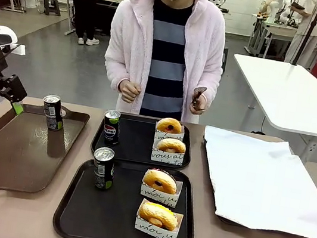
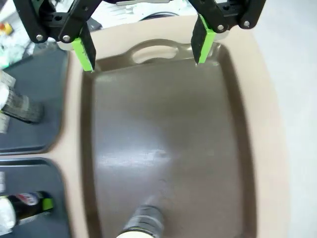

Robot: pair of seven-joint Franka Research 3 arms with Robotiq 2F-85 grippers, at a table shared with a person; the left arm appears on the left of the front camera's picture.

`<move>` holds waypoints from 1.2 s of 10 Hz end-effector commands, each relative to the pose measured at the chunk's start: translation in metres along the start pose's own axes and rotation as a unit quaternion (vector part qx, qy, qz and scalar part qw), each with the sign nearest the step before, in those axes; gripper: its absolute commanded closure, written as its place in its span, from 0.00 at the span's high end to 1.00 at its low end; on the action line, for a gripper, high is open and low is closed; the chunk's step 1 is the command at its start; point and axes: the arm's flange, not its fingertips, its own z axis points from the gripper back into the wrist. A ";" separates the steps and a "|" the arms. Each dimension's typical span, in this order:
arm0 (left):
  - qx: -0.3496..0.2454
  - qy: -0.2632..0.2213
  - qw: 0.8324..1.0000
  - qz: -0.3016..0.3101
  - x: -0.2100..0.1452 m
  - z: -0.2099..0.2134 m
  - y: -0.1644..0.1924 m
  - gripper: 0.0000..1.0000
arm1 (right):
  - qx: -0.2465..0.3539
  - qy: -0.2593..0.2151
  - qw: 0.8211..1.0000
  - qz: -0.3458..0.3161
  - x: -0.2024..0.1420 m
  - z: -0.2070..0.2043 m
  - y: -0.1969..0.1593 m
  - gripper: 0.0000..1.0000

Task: Set up donuts and drinks on trays.
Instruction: Pick up one Pepsi coke from the Handle tray and place it on the Flat Tray without a Pepsi coke.

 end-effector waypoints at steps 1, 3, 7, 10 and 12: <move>-0.230 0.027 0.972 0.024 0.020 0.017 0.057 1.00 | 0.008 -0.003 1.000 0.006 0.001 0.000 -0.001 1.00; -0.380 -0.004 0.924 0.053 0.005 0.012 0.121 1.00 | 0.008 -0.003 1.000 0.006 0.001 0.000 -0.001 1.00; -0.547 -0.066 0.834 0.015 -0.024 -0.005 0.218 1.00 | 0.008 -0.003 1.000 0.006 0.001 0.000 -0.001 1.00; -0.569 -0.085 0.818 0.000 -0.046 -0.009 0.271 1.00 | 0.008 -0.003 1.000 0.006 0.001 0.000 -0.001 1.00; -0.567 -0.078 0.820 0.004 -0.054 -0.007 0.287 1.00 | 0.008 -0.003 1.000 0.006 0.001 0.000 -0.001 1.00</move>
